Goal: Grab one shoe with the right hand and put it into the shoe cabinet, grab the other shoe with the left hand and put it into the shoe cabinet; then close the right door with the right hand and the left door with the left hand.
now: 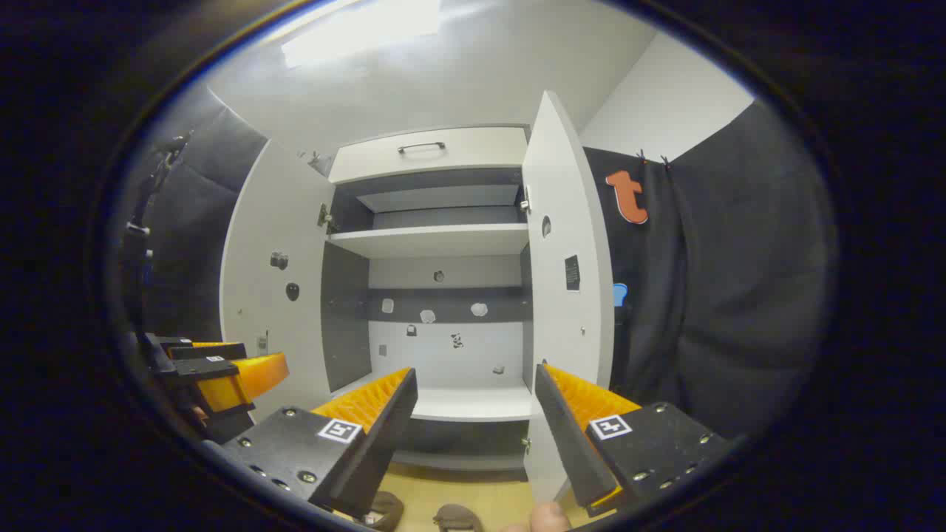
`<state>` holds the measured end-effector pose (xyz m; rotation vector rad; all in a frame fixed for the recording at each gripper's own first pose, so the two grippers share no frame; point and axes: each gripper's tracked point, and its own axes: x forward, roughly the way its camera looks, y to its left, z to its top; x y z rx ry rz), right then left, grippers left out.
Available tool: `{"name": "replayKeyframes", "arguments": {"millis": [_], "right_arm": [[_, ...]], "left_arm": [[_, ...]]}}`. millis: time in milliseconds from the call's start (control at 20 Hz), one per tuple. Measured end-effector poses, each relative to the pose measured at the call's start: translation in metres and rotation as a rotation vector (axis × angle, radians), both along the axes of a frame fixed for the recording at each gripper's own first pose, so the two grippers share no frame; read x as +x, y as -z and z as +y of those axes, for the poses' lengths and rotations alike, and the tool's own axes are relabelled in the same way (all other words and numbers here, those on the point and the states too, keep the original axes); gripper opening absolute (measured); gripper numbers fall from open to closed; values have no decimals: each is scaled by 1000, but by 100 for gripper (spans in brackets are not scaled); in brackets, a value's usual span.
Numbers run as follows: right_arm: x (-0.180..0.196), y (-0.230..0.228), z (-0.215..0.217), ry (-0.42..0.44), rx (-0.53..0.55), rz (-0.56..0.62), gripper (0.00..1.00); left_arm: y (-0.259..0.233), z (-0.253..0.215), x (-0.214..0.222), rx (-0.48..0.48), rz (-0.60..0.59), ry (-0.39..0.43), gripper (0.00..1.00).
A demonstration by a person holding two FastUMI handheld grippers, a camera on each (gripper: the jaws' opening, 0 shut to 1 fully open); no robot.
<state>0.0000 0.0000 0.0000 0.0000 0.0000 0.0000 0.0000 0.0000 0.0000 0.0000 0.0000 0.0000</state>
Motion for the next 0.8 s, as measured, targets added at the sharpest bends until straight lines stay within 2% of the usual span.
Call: {"name": "replayKeyframes", "arguments": {"millis": [250,300,350,450,800], "right_arm": [[1,3,1,-4,-15,14,94],[2,3,1,-3,-8,15,94],[2,4,4,-9,3,16,94],[5,9,6,-17,22,25,96],[10,22,13,-27,12,54,94]], "left_arm": [[-9,-1,7,1,-16,-2,96],[-9,0,9,-4,-17,0,99],[-9,-3,10,-14,-14,10,96],[-10,-5,10,-36,-23,27,96],[-5,7,15,-23,-15,4,96]]}}
